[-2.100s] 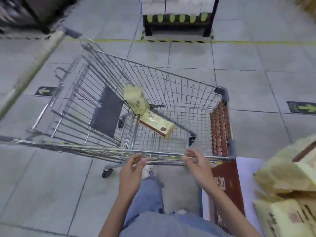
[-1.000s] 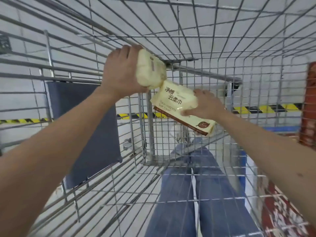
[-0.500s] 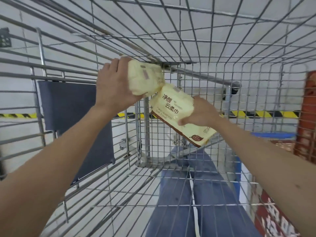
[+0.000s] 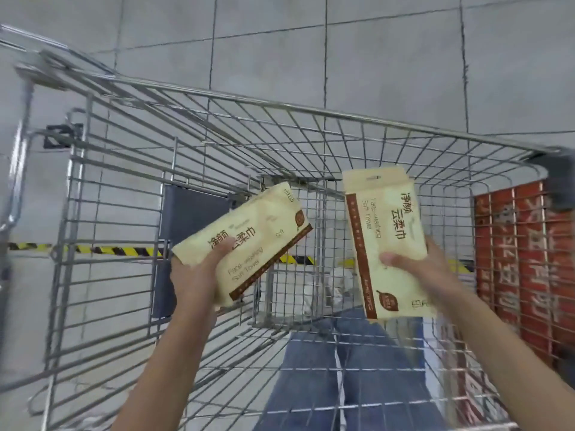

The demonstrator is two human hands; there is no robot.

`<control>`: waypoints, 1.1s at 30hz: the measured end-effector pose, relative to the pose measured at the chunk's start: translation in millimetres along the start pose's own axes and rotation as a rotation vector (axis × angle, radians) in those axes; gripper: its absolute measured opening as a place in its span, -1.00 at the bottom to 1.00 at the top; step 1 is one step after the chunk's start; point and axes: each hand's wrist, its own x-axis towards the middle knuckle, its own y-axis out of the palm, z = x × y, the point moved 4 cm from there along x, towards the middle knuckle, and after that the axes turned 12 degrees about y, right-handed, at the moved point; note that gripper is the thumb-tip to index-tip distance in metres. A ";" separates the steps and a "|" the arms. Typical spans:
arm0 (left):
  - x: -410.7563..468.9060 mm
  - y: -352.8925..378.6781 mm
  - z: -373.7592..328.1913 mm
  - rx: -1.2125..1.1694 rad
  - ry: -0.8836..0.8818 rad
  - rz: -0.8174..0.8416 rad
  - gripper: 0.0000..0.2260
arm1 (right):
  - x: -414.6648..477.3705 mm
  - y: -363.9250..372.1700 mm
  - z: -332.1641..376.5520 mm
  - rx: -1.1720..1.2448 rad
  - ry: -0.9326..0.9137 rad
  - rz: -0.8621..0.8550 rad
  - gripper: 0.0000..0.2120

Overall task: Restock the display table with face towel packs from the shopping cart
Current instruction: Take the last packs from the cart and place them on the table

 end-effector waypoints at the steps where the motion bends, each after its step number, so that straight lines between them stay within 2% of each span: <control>1: -11.4 -3.8 0.2 -0.101 -0.070 0.008 -0.34 | -13.7 -2.5 3.0 0.031 -0.021 0.003 -0.33; 2: -23.7 -6.0 -0.9 -0.163 -0.116 0.032 -0.42 | -25.4 -5.7 4.3 0.066 -0.048 0.003 -0.36; 6: -62.3 -20.7 -7.5 -0.297 -0.156 0.174 -0.48 | -68.8 -13.8 -0.3 0.146 -0.127 -0.045 -0.28; 10: -95.4 -38.5 -9.1 -0.393 -0.216 0.302 -0.81 | -116.6 -15.8 -16.5 0.259 -0.206 -0.079 -0.32; 14: -119.8 -60.2 -9.5 -0.428 -0.177 0.448 -0.78 | -170.1 -19.1 -51.3 0.456 -0.283 -0.157 -0.34; 17: -136.6 -75.3 -9.6 -0.422 -0.147 0.566 -0.71 | -220.4 -16.3 -85.0 0.599 -0.420 -0.203 -0.03; 18: -141.2 -77.1 -9.9 -0.414 -0.138 0.615 -0.69 | -235.1 -15.5 -98.6 0.641 -0.462 -0.224 0.01; 20: -152.0 -77.3 -8.3 -0.378 -0.130 0.713 -0.68 | -261.9 -12.6 -132.4 0.705 -0.524 -0.258 -0.10; 24: -183.9 -66.4 -5.5 -0.275 -0.136 0.889 -0.68 | -300.4 -4.9 -211.3 0.827 -0.491 -0.373 -0.17; 29: -238.7 -42.9 3.8 -0.123 -0.151 1.115 -0.73 | -330.1 10.4 -303.8 1.029 -0.377 -0.561 0.06; 33: -287.5 -22.8 15.9 -0.009 -0.128 1.264 -0.86 | -345.2 15.1 -353.6 1.161 -0.345 -0.611 0.02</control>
